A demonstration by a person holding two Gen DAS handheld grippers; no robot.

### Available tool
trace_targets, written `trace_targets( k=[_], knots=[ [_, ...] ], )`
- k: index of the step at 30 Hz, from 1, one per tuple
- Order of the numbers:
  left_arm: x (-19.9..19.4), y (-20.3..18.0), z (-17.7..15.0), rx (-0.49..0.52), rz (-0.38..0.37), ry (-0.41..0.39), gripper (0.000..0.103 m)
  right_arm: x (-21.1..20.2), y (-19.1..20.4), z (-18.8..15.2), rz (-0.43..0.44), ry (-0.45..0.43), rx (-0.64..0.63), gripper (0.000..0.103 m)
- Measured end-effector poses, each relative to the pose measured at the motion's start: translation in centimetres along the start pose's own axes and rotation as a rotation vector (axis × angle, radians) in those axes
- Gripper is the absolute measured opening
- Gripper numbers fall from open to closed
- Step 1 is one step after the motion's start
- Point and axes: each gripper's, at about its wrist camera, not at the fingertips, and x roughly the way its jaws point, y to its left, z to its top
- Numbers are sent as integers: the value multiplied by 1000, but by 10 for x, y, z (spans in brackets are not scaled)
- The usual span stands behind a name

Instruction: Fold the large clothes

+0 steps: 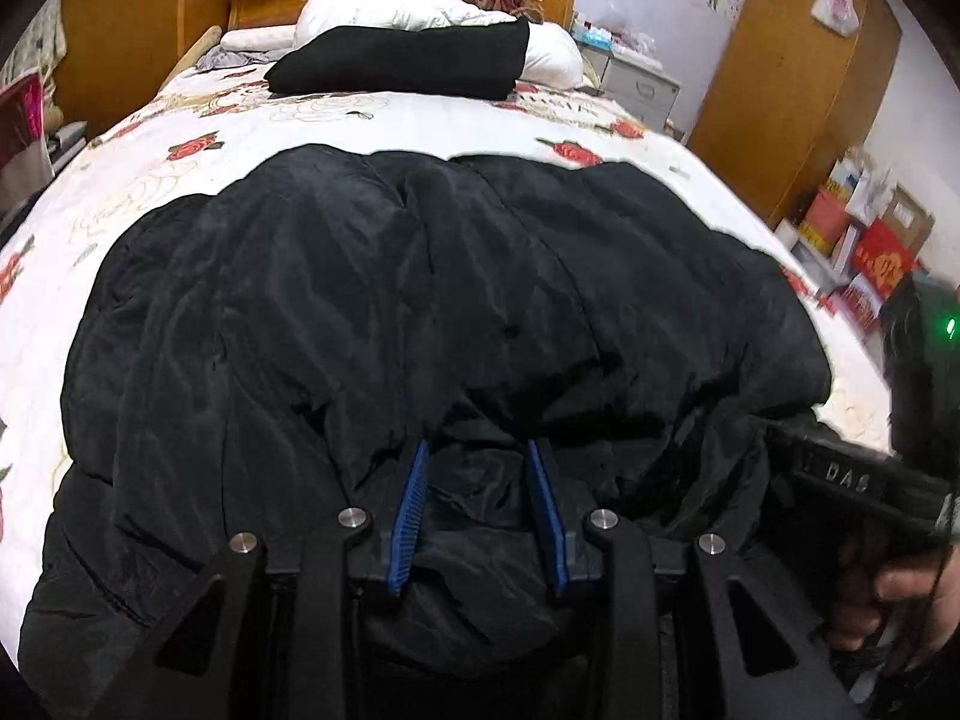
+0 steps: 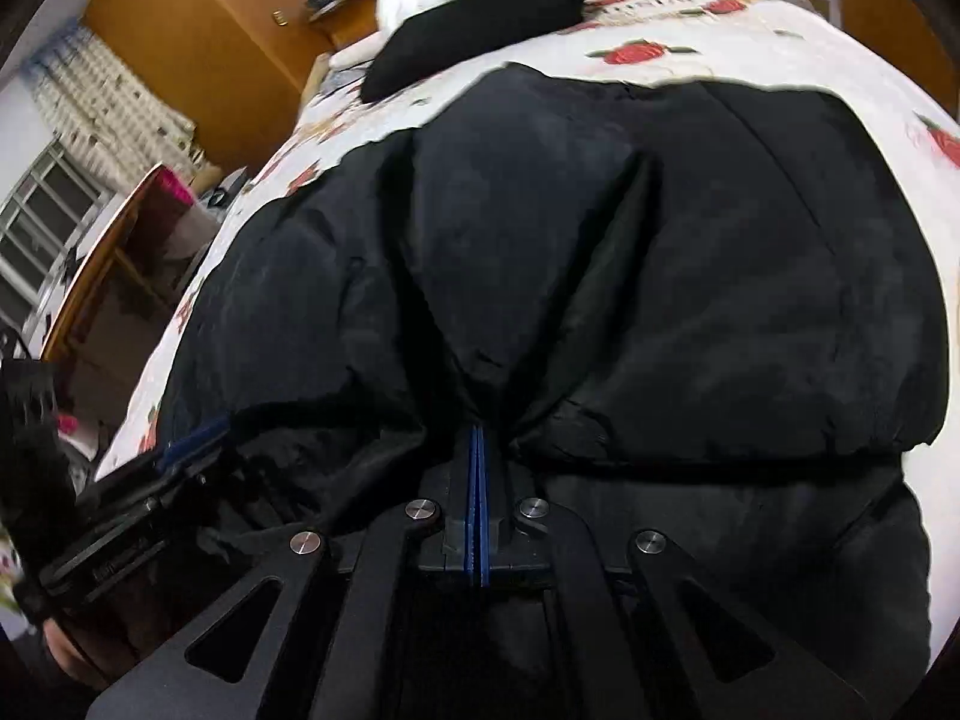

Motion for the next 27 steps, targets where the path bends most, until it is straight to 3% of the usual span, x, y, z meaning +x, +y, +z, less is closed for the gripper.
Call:
trace_targets(
  k=[7,8,12,16,19,22,25,27],
  knots=[
    [12,-12,1,65,79,26,36,6,10,2,-48,50,-16,0],
    [7,-14,3,79,91,29,36,-3,14,2,-57,56,-18,5],
    [-38,-14,5,65,37,-21,36,-77,15,5,13,-136,-21,7],
    [-71,4,17,19,51,-124,36,-115,-26,28,-76,-274,77,14],
    [-57,23,28,-23,81,-108,41,-107,-71,36,-147,-266,221,14],
    [-13,30,16,-41,9,55,41,-52,-87,25,-182,-75,223,14],
    [-19,24,1,18,24,39,41,-59,-82,25,-190,-104,217,14],
    [-40,23,-2,-32,-18,12,41,-78,-73,29,-187,-145,234,14]
  ],
)
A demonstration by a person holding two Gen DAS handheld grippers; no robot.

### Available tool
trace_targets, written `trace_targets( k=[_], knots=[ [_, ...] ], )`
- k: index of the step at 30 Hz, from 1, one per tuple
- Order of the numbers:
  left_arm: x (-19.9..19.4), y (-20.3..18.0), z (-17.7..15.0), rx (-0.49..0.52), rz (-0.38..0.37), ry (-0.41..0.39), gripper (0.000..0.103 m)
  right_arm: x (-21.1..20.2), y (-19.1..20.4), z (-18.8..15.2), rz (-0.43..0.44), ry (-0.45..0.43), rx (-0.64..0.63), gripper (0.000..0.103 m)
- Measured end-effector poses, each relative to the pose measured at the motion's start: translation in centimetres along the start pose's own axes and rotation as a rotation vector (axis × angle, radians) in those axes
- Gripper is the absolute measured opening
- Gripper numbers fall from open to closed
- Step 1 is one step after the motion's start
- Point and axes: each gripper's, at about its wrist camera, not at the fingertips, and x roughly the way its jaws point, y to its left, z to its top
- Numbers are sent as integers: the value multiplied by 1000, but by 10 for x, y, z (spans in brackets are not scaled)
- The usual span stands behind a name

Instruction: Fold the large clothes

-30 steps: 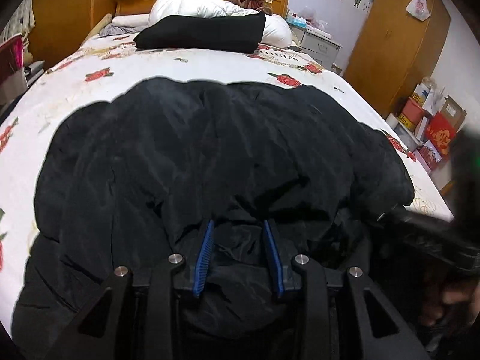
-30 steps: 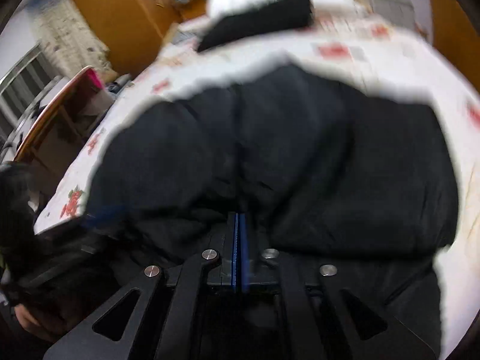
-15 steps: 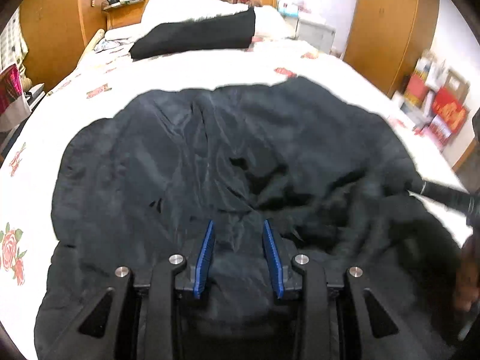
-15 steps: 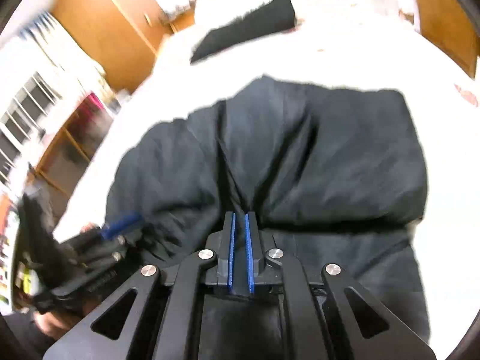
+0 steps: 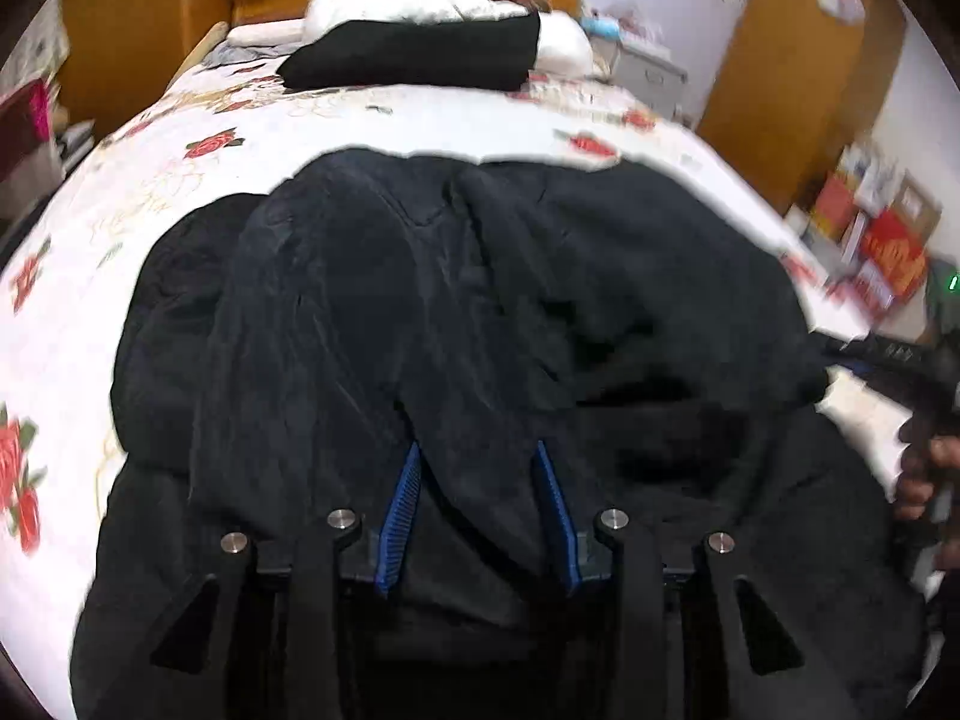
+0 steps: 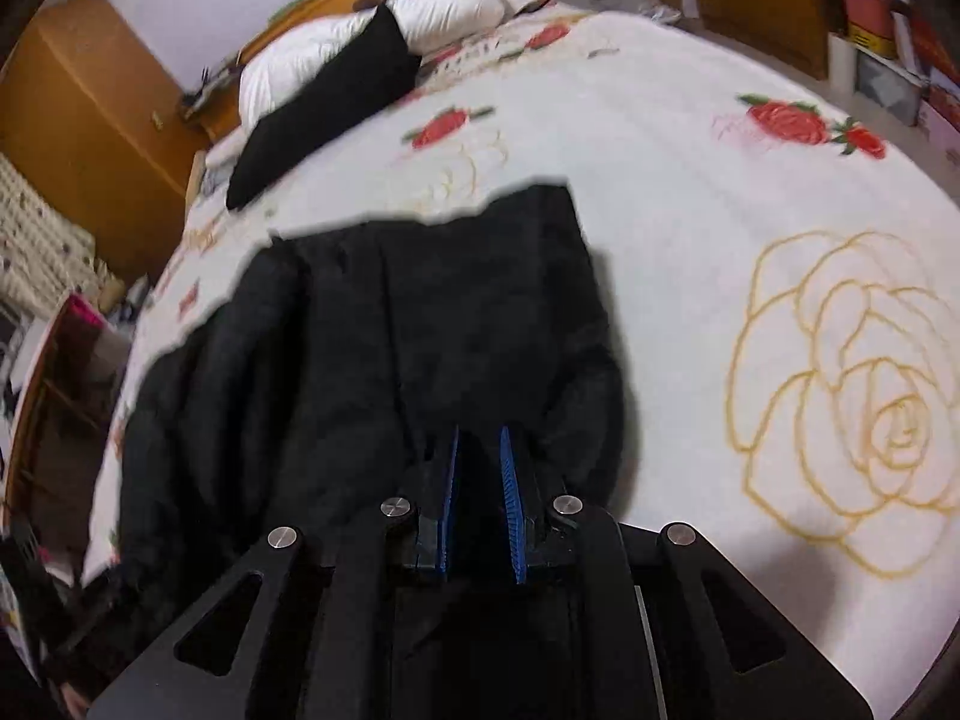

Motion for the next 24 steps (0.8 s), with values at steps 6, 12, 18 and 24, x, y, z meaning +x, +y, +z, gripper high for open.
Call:
trace_targets(
  k=[6,12,18,24],
  knots=[
    [-12,-33,-8,48,-63,-28,47,-31,57,-17,200,-4,-129,14],
    [31,-25,-11,16,-22,69,47,37,103,-56,207,195,-225,14],
    [18,-35,-12,51,12,71,47,45,84,-51,182,226,-148,14],
    [-45,-24,-29,28,-1,7,48,-31,74,-67,184,150,-164,28]
  ],
)
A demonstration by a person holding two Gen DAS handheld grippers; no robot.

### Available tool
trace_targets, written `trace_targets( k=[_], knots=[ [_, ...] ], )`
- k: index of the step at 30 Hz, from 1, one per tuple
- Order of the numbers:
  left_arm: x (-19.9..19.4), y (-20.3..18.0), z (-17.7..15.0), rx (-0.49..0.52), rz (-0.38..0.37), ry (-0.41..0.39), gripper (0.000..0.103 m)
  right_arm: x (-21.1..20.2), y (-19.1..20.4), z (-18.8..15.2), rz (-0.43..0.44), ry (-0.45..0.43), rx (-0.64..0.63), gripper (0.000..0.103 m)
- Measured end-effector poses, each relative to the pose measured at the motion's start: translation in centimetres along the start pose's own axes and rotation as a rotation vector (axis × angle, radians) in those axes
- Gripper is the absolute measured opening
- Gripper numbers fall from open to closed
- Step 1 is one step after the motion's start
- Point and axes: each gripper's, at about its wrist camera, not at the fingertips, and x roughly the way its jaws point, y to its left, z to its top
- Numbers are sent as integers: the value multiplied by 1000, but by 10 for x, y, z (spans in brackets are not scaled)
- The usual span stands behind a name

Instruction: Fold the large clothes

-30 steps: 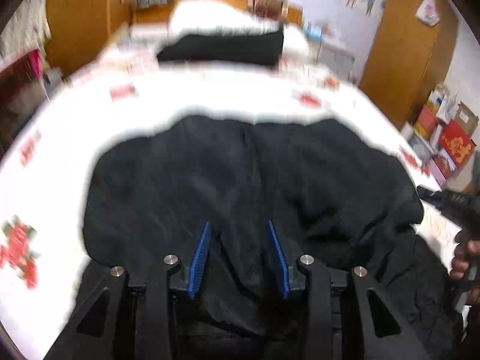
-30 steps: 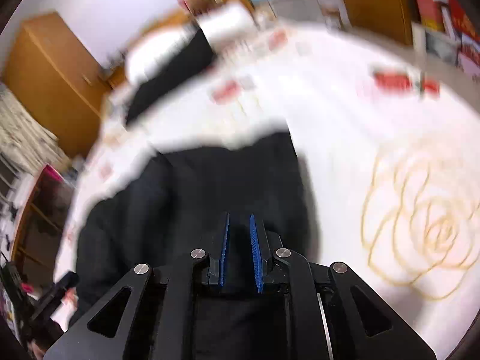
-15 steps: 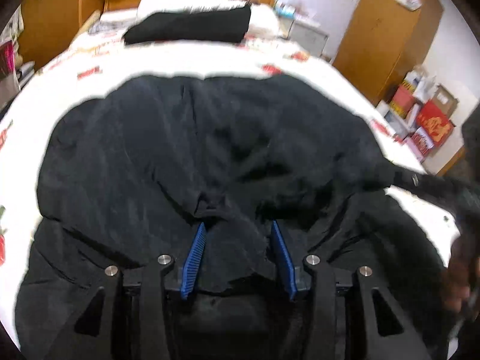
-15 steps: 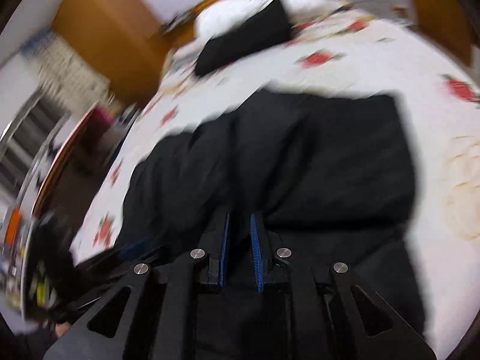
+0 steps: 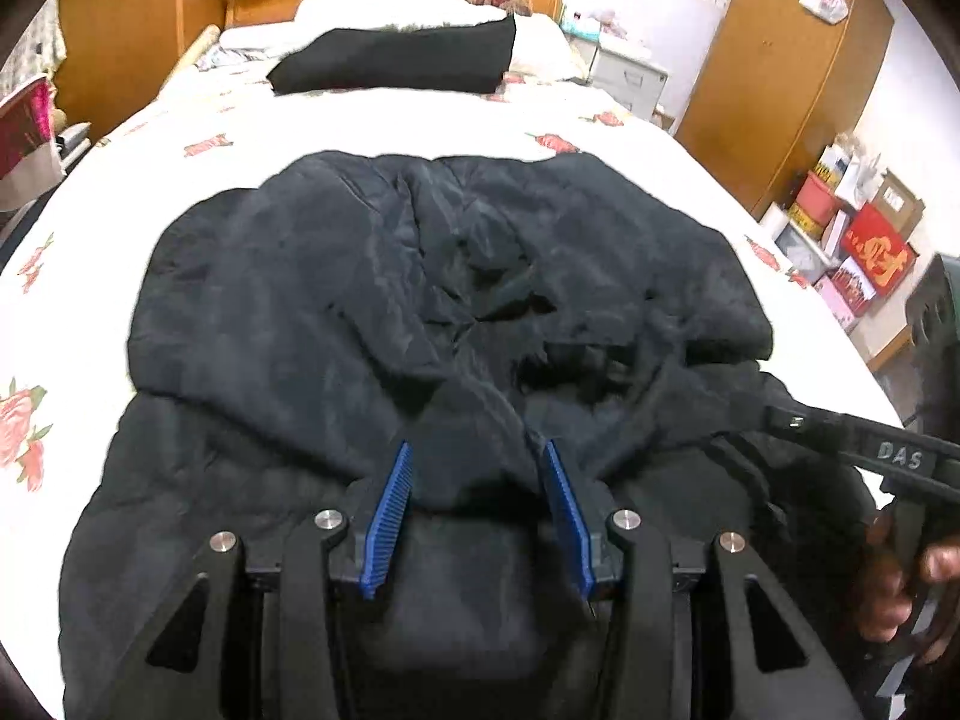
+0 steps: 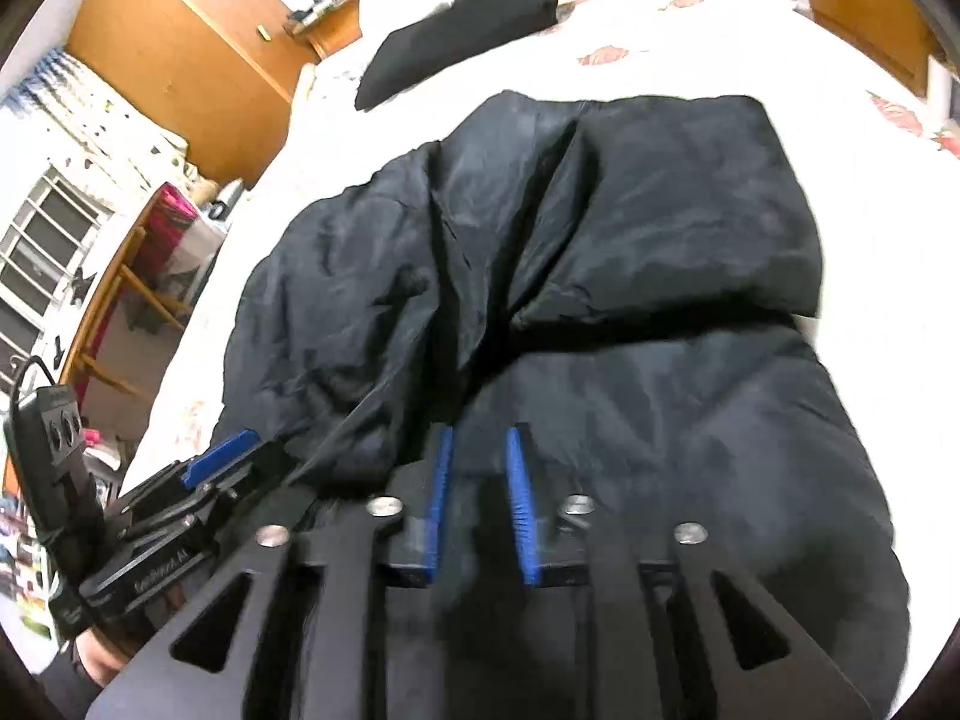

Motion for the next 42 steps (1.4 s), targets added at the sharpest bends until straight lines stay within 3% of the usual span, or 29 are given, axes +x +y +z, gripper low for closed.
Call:
trace_targets(
  k=[2,8,12,18,28,42],
  knots=[
    [-23,3,-8,-9,4,-20,48,-29,1,-15,15,-32,-1,41],
    [-83,1,-26,1,26,-91,48,-90,7,-55,8,-110,-46,41],
    [-116,1,-45,12,53,-133,48,-122,11,-86,-62,-157,-115,41],
    [-148,3,-76,13,94,-156,48,-151,0,-124,-132,-173,-110,41],
    [-161,12,-110,13,166,-132,48,-165,-16,-142,-188,-205,-66,47],
    [-143,53,-120,-55,247,-81,51,-152,-55,-138,-219,-154,26,49]
  ],
)
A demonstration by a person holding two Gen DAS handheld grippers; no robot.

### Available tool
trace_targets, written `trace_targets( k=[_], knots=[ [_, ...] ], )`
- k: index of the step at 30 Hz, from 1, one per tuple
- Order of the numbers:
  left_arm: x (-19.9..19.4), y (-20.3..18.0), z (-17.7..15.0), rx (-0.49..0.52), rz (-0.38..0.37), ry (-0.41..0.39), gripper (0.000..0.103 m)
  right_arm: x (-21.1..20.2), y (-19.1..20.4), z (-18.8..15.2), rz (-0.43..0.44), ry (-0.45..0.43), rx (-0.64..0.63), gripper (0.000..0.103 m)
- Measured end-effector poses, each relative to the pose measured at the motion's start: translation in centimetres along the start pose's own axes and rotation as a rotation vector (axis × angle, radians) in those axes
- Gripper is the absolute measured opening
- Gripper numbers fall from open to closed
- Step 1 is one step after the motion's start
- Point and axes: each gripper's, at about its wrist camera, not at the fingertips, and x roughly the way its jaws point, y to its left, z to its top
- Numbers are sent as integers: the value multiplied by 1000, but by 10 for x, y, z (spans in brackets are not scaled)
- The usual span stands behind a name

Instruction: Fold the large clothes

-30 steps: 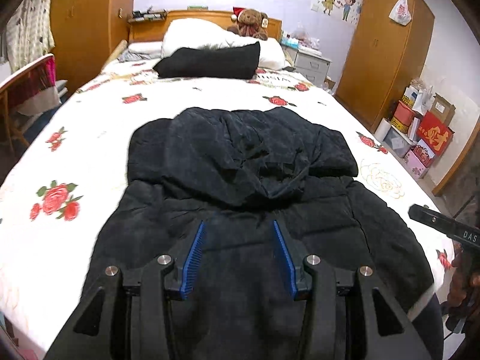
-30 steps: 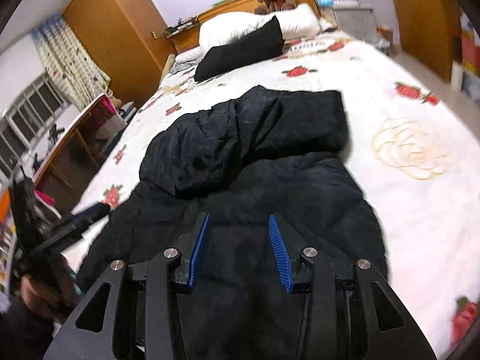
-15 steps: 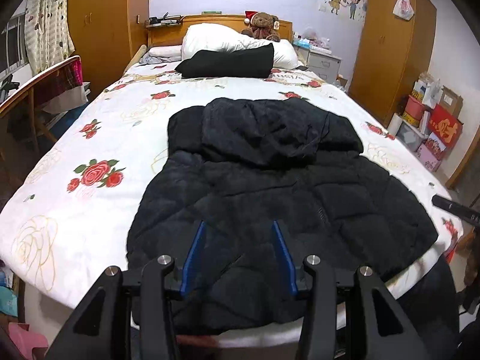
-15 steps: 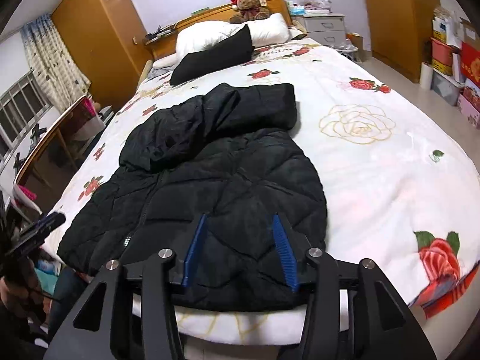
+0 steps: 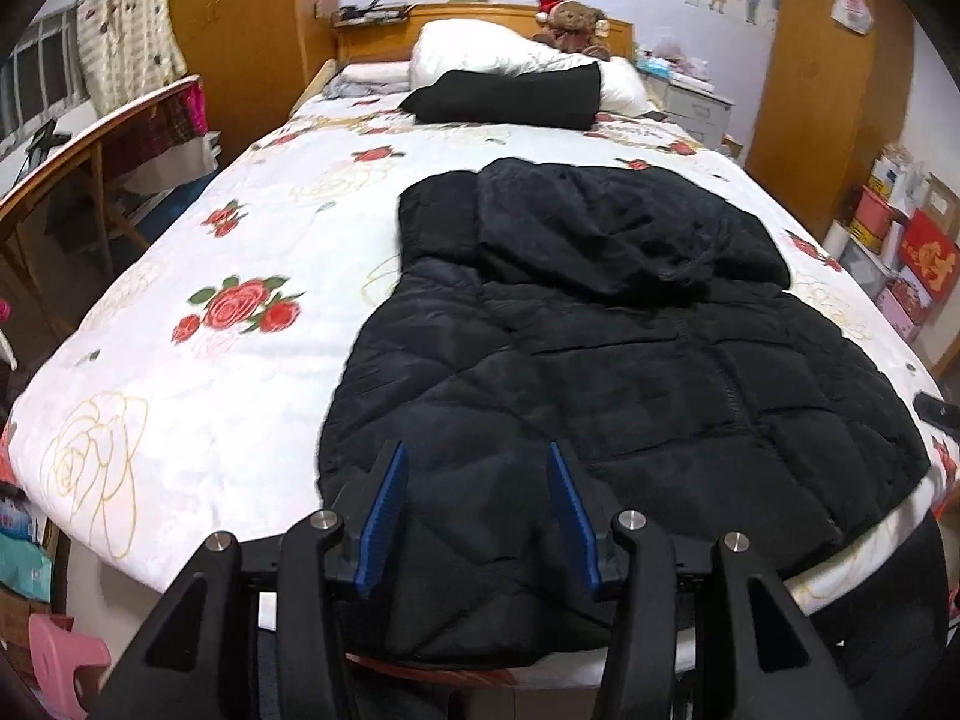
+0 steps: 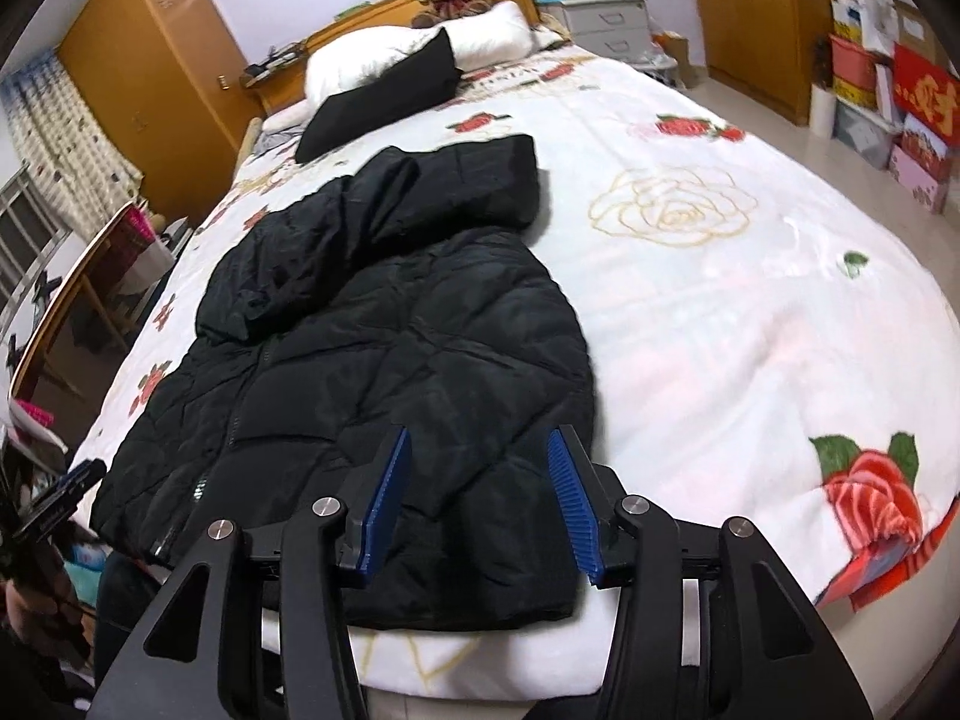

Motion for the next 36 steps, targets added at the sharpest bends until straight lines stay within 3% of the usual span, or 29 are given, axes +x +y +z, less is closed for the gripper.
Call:
trace_targets(
  k=[10,18,24,27,30,34,36],
  knots=[
    [32,53,-10,-132,27,97,58,22,-36,-3,-2,87,89,53],
    [46,66,-16,-176,15,125,71,25,-38,-11,33,103,105,55],
    [49,65,-19,-184,-36,146,71,27,-30,-17,112,135,86,55],
    [50,52,-22,-152,-67,162,69,28,-26,-20,122,148,73,55],
    [51,43,-23,-120,-41,168,69,27,-25,-21,139,155,79,55],
    [55,43,-24,-127,-40,184,63,30,-22,-25,126,184,65,41],
    [54,43,-23,-128,-44,183,49,31,-21,-25,127,191,70,30]
  ],
)
